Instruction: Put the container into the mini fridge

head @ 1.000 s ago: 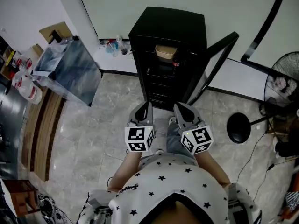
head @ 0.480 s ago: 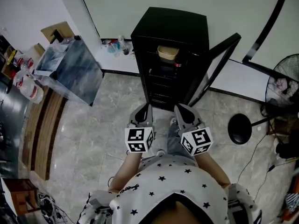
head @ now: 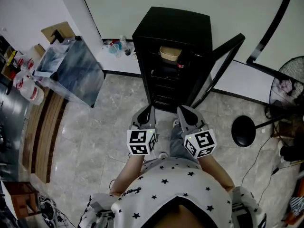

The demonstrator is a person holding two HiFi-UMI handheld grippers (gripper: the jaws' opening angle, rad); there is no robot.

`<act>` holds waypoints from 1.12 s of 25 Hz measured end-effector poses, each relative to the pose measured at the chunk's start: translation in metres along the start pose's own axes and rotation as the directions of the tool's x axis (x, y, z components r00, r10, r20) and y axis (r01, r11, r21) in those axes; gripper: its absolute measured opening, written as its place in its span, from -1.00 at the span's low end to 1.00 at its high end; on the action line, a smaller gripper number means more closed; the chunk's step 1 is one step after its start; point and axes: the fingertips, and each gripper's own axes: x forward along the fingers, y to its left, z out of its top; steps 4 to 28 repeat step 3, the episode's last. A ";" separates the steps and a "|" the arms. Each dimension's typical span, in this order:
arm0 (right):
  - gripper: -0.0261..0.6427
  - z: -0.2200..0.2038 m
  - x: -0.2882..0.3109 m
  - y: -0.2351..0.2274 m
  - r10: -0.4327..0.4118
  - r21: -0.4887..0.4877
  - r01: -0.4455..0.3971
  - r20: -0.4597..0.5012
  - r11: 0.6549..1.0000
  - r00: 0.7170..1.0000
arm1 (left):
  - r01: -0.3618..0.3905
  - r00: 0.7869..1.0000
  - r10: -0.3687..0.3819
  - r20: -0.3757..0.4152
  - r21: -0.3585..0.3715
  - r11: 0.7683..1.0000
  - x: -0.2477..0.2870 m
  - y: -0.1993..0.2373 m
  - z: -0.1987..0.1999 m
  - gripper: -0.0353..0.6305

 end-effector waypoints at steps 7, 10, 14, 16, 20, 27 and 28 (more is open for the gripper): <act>-0.94 0.001 0.000 0.000 -0.002 -0.005 0.002 0.000 1.000 1.000 | 0.001 1.000 -0.001 0.000 -0.001 1.000 0.000 -0.001 0.000 -0.86; -0.94 0.001 0.000 0.000 -0.002 -0.005 0.002 0.000 1.000 1.000 | 0.001 1.000 -0.001 0.000 -0.001 1.000 0.000 -0.001 0.000 -0.86; -0.94 0.001 0.000 0.000 -0.002 -0.005 0.002 0.000 1.000 1.000 | 0.001 1.000 -0.001 0.000 -0.001 1.000 0.000 -0.001 0.000 -0.86; -0.94 0.001 0.000 0.000 -0.002 -0.005 0.002 0.000 1.000 1.000 | 0.001 1.000 -0.001 0.000 -0.001 1.000 0.000 -0.001 0.000 -0.86; -0.94 0.001 0.000 0.000 -0.002 -0.005 0.002 0.000 1.000 1.000 | 0.001 1.000 -0.001 0.000 -0.001 1.000 0.000 -0.001 0.000 -0.86; -0.94 0.001 0.000 0.000 -0.002 -0.005 0.002 0.000 1.000 1.000 | 0.001 1.000 -0.001 0.000 -0.001 1.000 0.000 -0.001 0.000 -0.86; -0.94 0.001 0.000 0.000 -0.002 -0.005 0.002 0.000 1.000 1.000 | 0.001 1.000 -0.001 0.000 -0.001 1.000 0.000 -0.001 0.000 -0.86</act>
